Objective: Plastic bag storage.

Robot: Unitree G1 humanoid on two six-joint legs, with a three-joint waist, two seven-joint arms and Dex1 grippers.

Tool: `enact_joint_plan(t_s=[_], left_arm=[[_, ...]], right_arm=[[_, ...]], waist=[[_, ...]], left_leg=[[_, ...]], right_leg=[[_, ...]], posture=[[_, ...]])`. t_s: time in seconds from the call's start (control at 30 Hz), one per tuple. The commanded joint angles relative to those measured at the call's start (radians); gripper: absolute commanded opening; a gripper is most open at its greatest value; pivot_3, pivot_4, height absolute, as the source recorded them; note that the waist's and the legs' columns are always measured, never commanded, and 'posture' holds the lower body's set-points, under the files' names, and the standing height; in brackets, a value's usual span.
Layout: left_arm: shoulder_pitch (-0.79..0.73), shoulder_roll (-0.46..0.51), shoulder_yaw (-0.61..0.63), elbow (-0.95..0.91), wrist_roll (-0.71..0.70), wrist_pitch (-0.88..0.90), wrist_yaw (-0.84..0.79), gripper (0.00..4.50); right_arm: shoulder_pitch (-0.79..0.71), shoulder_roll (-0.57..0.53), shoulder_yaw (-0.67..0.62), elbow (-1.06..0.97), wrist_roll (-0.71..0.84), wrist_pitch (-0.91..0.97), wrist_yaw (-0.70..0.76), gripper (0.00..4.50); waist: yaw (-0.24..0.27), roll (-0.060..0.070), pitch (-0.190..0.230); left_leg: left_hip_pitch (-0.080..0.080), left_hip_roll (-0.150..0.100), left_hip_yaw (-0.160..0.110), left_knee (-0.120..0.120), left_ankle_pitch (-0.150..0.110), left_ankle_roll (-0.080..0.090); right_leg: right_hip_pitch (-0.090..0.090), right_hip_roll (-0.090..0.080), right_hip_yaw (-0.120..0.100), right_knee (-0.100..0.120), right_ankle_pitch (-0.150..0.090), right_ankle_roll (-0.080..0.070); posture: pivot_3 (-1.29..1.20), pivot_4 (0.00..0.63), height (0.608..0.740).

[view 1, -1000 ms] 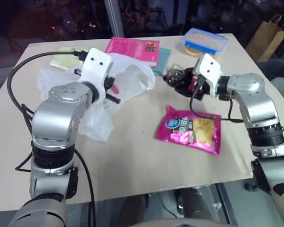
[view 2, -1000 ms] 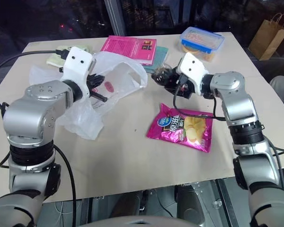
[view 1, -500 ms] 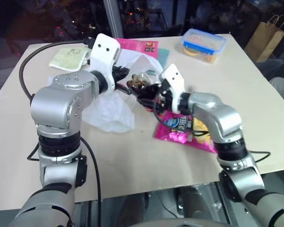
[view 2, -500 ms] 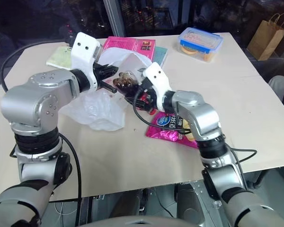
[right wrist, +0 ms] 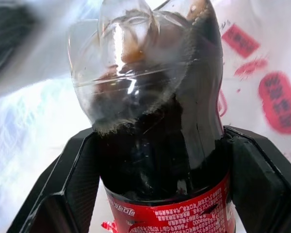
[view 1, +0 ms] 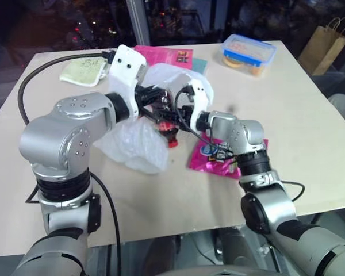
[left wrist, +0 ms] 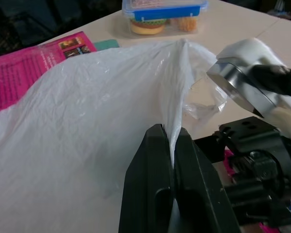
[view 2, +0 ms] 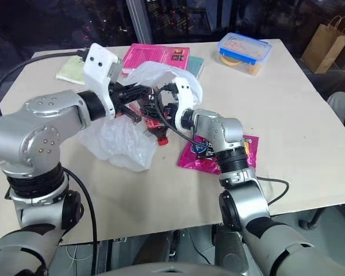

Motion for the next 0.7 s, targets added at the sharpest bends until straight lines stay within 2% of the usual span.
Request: enact_joint_plan(t_s=[0.03, 0.2, 0.27, 0.33, 0.37, 0.5, 0.63, 0.7], left_arm=[[0.010, -0.022, 0.035, -0.085, -0.022, 0.034, 0.031, 0.00], [0.019, -0.061, 0.045, -0.123, -0.029, 0.070, 0.073, 0.00], [0.018, -0.076, 0.045, -0.130, -0.030, 0.077, 0.086, 0.00], [0.016, -0.084, 0.046, -0.133, -0.029, 0.084, 0.097, 0.00], [0.020, -0.085, 0.052, -0.131, -0.026, 0.086, 0.102, 0.00], [0.040, -0.082, 0.073, -0.115, -0.013, 0.079, 0.126, 0.00], [0.067, -0.091, 0.073, -0.066, 0.012, 0.029, 0.156, 0.00], [0.078, -0.086, 0.051, -0.040, 0.029, -0.015, 0.164, 0.00]], right_arm=[[-0.104, 0.091, -0.059, 0.082, 0.065, -0.038, -0.044, 3.13], [-0.285, 0.242, -0.146, 0.494, 0.090, -0.282, -0.108, 3.13], [-0.332, 0.269, -0.146, 0.610, 0.082, -0.358, -0.092, 3.13], [-0.357, 0.273, -0.133, 0.675, 0.075, -0.394, -0.047, 4.15], [-0.364, 0.267, -0.124, 0.691, 0.069, -0.407, -0.033, 4.43], [-0.351, 0.215, -0.075, 0.661, 0.047, -0.412, 0.018, 4.43], [-0.293, 0.131, -0.034, 0.519, 0.065, -0.316, 0.058, 4.43], [-0.233, 0.083, -0.019, 0.386, 0.077, -0.262, 0.050, 4.43]], waist=[[-0.002, 0.000, 0.000], [-0.013, 0.000, 0.000], [-0.017, 0.000, 0.000], [-0.018, 0.000, 0.000], [-0.019, 0.000, 0.000], [-0.025, 0.000, 0.000], [-0.029, 0.000, 0.000], [-0.027, 0.000, 0.000]], left_leg=[[0.000, 0.000, 0.000, 0.000, 0.000, 0.000], [0.001, 0.001, 0.001, -0.001, 0.000, 0.000], [0.001, 0.001, 0.001, -0.001, 0.001, -0.001], [0.001, 0.001, 0.001, -0.001, 0.001, -0.001], [0.000, 0.000, 0.001, -0.001, 0.001, -0.001], [0.000, 0.000, 0.001, -0.001, 0.001, -0.001], [0.001, 0.001, 0.001, -0.001, 0.001, -0.001], [0.001, 0.001, 0.000, -0.001, 0.001, -0.001]], right_leg=[[0.000, 0.000, 0.000, 0.000, 0.000, 0.000], [-0.001, 0.001, 0.001, 0.001, 0.000, 0.000], [-0.001, 0.001, 0.001, 0.001, 0.000, 0.000], [0.000, 0.001, 0.001, 0.000, 0.000, 0.000], [0.000, 0.001, 0.001, -0.001, 0.000, 0.000], [-0.001, 0.001, 0.002, -0.001, 0.000, 0.000], [-0.001, 0.001, 0.001, 0.000, 0.000, 0.000], [-0.001, 0.001, 0.001, 0.001, 0.000, 0.000]], posture=[[0.00, 0.150, 0.740], [0.00, 0.150, 0.740], [0.00, 0.150, 0.740], [0.00, 0.150, 0.740], [0.00, 0.150, 0.740], [0.00, 0.150, 0.740], [0.00, 0.150, 0.740], [0.00, 0.150, 0.740]])
